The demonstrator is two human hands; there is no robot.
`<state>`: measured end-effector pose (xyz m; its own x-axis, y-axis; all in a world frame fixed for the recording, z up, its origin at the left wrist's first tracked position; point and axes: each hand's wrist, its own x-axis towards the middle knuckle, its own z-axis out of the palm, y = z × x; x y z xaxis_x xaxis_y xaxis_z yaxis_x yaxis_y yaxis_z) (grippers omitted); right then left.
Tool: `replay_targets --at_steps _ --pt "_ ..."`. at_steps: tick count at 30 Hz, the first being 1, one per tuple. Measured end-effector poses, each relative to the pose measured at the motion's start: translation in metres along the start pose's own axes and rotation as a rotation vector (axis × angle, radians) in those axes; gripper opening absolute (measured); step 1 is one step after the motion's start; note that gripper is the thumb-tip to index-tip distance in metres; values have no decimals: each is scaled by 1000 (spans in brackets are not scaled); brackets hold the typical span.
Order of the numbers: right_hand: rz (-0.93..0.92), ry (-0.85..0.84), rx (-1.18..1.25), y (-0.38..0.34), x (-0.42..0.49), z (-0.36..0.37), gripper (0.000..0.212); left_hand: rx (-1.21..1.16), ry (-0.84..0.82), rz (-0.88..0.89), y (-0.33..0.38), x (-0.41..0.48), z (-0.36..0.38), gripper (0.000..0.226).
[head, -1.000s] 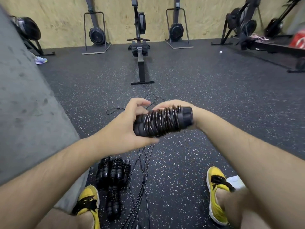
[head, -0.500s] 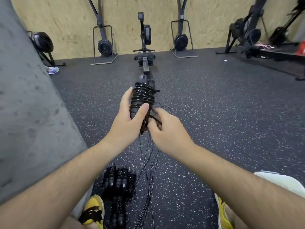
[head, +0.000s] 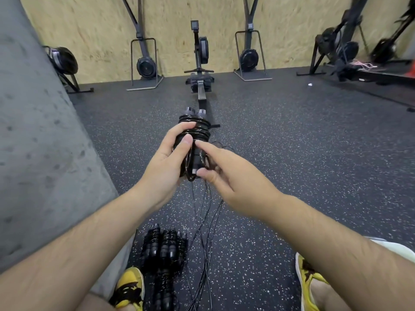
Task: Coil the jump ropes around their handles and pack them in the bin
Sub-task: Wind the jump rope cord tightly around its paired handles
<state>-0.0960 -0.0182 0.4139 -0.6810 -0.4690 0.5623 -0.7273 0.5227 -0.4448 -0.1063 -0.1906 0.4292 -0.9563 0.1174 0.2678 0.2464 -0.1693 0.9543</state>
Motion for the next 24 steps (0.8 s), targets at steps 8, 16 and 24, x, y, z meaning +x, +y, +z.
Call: replay_targets --at_steps 8,16,24 --pt "-147 178 47 5 4 -11 38 -157 -83 -52 8 0 0 26" --pt "-225 86 -102 0 1 -8 53 -78 -91 -93 7 -3 -1 30" --pt "-370 260 -425 -2 7 5 42 -189 -102 -130 10 -5 4 29"
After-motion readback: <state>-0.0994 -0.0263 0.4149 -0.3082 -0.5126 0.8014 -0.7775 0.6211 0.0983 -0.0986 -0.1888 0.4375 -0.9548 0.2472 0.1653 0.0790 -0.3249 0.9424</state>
